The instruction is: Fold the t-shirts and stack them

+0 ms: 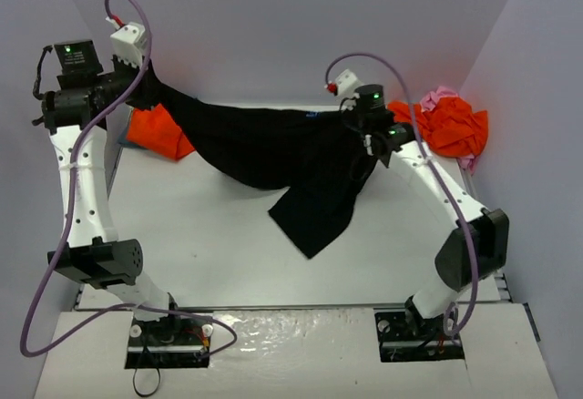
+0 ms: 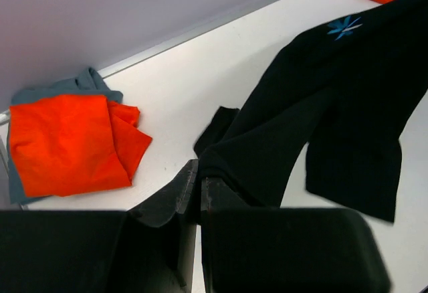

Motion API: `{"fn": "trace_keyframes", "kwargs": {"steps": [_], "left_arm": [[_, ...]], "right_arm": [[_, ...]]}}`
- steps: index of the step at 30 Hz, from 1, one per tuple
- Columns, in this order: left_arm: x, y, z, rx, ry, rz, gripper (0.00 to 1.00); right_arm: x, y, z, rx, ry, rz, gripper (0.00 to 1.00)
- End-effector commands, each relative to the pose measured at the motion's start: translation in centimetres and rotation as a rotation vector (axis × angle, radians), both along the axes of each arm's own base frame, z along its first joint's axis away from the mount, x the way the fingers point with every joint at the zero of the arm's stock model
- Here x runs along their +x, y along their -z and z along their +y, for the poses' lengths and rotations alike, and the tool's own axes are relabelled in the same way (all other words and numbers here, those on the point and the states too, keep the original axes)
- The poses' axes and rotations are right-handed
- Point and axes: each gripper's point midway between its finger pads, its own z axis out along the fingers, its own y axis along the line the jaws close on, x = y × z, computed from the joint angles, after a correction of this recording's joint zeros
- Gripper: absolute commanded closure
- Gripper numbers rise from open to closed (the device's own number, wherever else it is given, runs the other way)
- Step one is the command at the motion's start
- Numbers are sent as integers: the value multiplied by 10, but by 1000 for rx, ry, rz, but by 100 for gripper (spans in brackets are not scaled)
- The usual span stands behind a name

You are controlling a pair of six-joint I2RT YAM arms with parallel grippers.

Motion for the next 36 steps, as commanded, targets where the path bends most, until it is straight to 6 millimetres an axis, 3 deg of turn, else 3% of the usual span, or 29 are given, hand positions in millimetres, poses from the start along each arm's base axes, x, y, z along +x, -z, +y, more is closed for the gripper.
{"fn": "trace_keyframes", "kwargs": {"steps": [1, 5, 12, 15, 20, 24, 26, 30, 32, 33, 35, 36], "left_arm": [[-27, -65, -2, -19, 9, -197, 100], [-47, -79, -3, -19, 12, -243, 100], [-102, -117, -17, -44, 87, -349, 100], [-130, -131, -29, -48, 137, -385, 100], [-177, -141, -48, -43, 213, -413, 100], [-200, -150, -60, -63, 272, -423, 100], [-208, -157, -67, -86, 315, -430, 100], [-187, -179, -69, -192, 347, -403, 100], [-167, -183, -66, -236, 352, -384, 100], [-147, -182, -61, -261, 345, -364, 100], [-77, -163, -40, -324, 296, -278, 100], [-52, -157, -33, -351, 290, -255, 100]], "right_arm": [[-10, -63, -33, 80, 44, -142, 100], [-20, -75, -48, 101, 62, -170, 100], [-46, -104, -61, 188, 54, -251, 100], [-65, -126, -59, 235, 17, -297, 100], [-92, -141, -46, 289, -93, -278, 100], [-103, -159, -39, 318, -147, -284, 100], [-107, -182, -36, 338, -172, -319, 100], [-81, -194, -31, 302, -151, -317, 100], [-61, -192, -34, 263, -113, -317, 100], [-45, -188, -31, 252, -103, -314, 100], [-12, -175, -27, 216, -80, -289, 100], [12, -161, -22, 203, -73, -265, 100]]}}
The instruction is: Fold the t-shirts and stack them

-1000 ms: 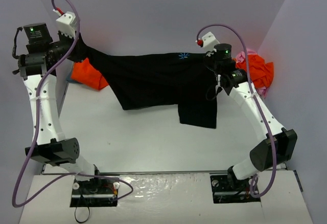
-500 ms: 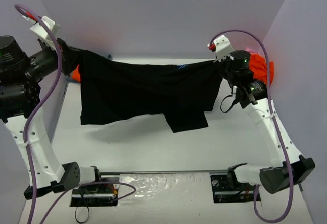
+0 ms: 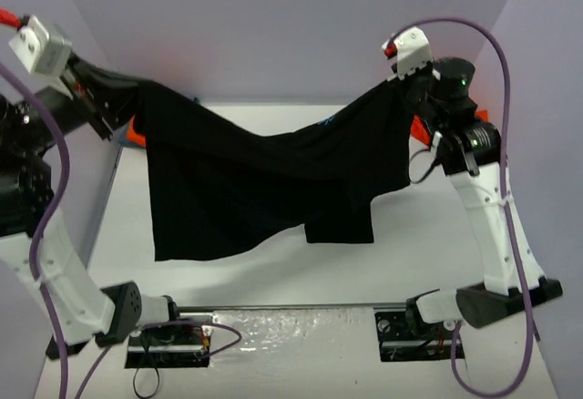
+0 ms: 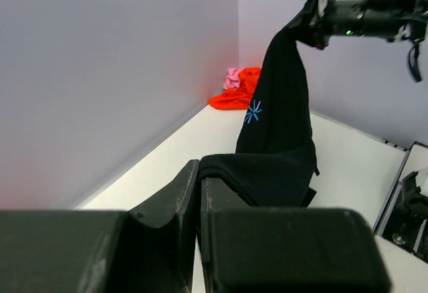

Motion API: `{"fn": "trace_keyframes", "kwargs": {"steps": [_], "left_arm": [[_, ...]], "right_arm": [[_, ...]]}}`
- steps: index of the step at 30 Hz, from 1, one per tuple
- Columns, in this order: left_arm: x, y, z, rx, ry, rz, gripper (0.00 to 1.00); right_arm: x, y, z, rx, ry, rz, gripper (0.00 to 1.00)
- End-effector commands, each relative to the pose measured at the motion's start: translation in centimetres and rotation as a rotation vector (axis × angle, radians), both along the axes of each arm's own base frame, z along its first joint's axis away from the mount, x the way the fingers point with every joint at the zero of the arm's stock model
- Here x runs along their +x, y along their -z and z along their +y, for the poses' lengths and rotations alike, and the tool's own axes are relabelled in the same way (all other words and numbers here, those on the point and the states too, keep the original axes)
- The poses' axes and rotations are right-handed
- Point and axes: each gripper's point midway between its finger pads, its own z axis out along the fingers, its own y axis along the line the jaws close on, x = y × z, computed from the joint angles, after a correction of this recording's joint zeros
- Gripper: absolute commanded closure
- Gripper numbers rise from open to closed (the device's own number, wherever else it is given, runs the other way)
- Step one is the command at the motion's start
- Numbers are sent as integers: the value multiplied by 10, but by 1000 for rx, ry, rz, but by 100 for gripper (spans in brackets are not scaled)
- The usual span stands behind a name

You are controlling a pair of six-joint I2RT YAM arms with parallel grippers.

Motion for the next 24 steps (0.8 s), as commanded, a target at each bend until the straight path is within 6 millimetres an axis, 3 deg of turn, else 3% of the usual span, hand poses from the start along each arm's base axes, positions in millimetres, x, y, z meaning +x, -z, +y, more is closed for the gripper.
{"fn": "trace_keyframes", "kwargs": {"steps": [1, 3, 4, 5, 7, 11, 12, 13, 14, 15, 16, 17, 18, 21, 23, 24], "left_arm": [[147, 34, 41, -158, -1, 205, 100], [197, 67, 59, -224, -6, 315, 100], [210, 79, 62, -216, -3, 323, 100], [224, 96, 68, -203, -15, 347, 100], [246, 128, 76, -187, -37, 407, 100], [282, 176, 90, -137, -90, 442, 100], [288, 185, 91, -137, -95, 457, 100], [293, 192, 92, -135, -101, 467, 100], [299, 204, 93, -114, -105, 466, 100], [304, 211, 93, -102, -116, 462, 100], [308, 218, 92, -93, -119, 466, 100], [310, 226, 90, -90, -119, 481, 100], [314, 233, 89, -88, -120, 496, 100], [321, 248, 80, -87, -99, 527, 100], [322, 249, 77, -70, -107, 520, 100], [321, 247, 76, -67, -104, 514, 100]], "right_arm": [[96, 43, 11, -82, 70, 47, 100], [134, 81, 13, -115, 89, 108, 100], [145, 83, 14, -114, 95, 106, 100], [159, 99, 16, -121, 97, 128, 100], [187, 144, 22, -141, 97, 194, 100], [221, 187, 28, -151, 115, 234, 100], [229, 213, 27, -163, 128, 269, 100], [234, 226, 28, -168, 128, 285, 100], [238, 236, 28, -167, 136, 297, 94], [241, 255, 28, -178, 138, 323, 79], [243, 266, 28, -183, 142, 338, 70], [244, 272, 28, -184, 147, 345, 53], [247, 282, 27, -189, 156, 355, 30], [253, 295, 19, -205, 201, 346, 26], [263, 276, 5, -172, 271, 268, 0], [265, 268, -1, -155, 289, 250, 1]]}}
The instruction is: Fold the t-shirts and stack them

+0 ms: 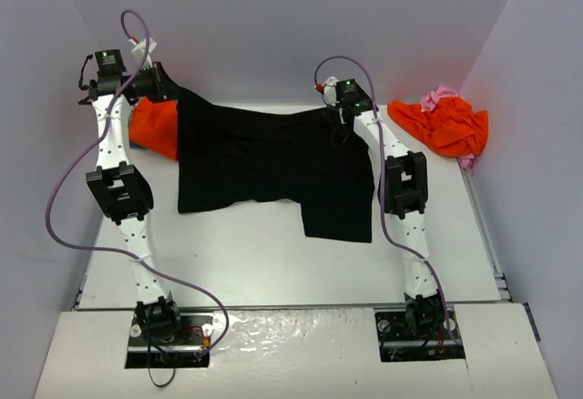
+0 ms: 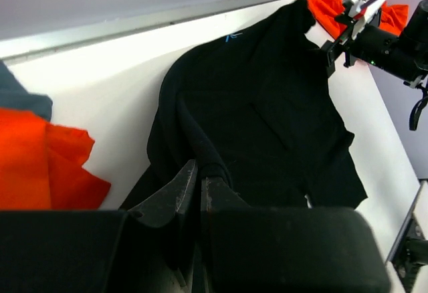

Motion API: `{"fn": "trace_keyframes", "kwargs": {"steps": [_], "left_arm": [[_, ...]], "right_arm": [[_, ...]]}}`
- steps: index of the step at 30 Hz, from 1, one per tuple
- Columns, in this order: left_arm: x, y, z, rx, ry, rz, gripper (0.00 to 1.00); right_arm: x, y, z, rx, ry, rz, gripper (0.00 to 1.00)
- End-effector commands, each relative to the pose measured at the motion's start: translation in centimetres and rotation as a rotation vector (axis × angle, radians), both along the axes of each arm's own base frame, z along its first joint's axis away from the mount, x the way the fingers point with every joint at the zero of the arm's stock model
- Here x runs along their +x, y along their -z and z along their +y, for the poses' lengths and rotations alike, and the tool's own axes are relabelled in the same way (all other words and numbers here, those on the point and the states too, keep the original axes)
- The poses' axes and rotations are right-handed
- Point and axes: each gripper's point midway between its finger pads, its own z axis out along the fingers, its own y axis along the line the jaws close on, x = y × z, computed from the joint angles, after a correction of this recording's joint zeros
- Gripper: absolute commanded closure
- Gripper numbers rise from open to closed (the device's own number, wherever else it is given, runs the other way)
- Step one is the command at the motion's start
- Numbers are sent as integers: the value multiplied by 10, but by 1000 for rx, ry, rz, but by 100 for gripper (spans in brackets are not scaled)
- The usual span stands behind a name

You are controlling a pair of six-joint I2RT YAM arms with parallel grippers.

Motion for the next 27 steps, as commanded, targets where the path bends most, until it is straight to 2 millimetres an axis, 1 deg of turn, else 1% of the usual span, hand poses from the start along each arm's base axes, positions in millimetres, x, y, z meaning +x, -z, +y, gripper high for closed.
{"fn": "trace_keyframes", "kwargs": {"steps": [1, 3, 4, 5, 6, 7, 8, 9, 10, 11, 12, 14, 15, 16, 18, 21, 23, 27], "left_arm": [[-15, -78, -17, 74, 44, -233, 100], [-16, -79, -17, 79, 38, -231, 100], [-17, -79, -16, 85, 35, -231, 100], [-19, -78, -16, 88, 35, -228, 100], [-21, -79, -17, 91, 35, -228, 100], [-22, -79, -17, 94, 36, -229, 100], [-25, -80, -18, 95, 38, -227, 100], [-27, -82, -18, 96, 37, -229, 100], [-28, -84, -19, 96, 35, -232, 100], [-29, -84, -20, 99, 36, -230, 100], [-31, -83, -23, 104, 40, -226, 100], [-33, -81, -26, 132, 46, -232, 100], [-34, -80, -27, 136, 46, -229, 100], [-35, -80, -29, 136, 48, -226, 100], [-36, -77, -30, 137, 51, -217, 100], [-36, -71, -31, 135, 52, -200, 100], [-36, -67, -31, 135, 55, -191, 100], [-36, -63, -32, 152, 72, -200, 100]], "right_arm": [[35, -106, -27, 55, 122, -310, 1], [29, -124, -24, 78, 80, -313, 3], [17, -113, -19, 74, 39, -242, 8], [8, -127, -12, 89, 1, -241, 18], [-7, -110, -6, 87, -40, -177, 25], [-28, -82, -1, 80, -82, -89, 31], [-43, -92, 11, 88, -153, -73, 35], [-62, -85, 19, 81, -202, -33, 38], [-84, -72, 26, 69, -244, 17, 41], [-107, -58, 36, 57, -313, 79, 39], [-133, -43, 48, 46, -399, 150, 35], [-171, -22, 62, -45, -497, 218, 35], [-186, -15, 70, -73, -530, 237, 35], [-191, -12, 74, -78, -535, 243, 36], [-193, -12, 82, -55, -545, 244, 36], [-189, -9, 90, -50, -553, 247, 36], [-187, -2, 97, -64, -562, 257, 36], [-175, 11, 101, -79, -552, 269, 36]]}}
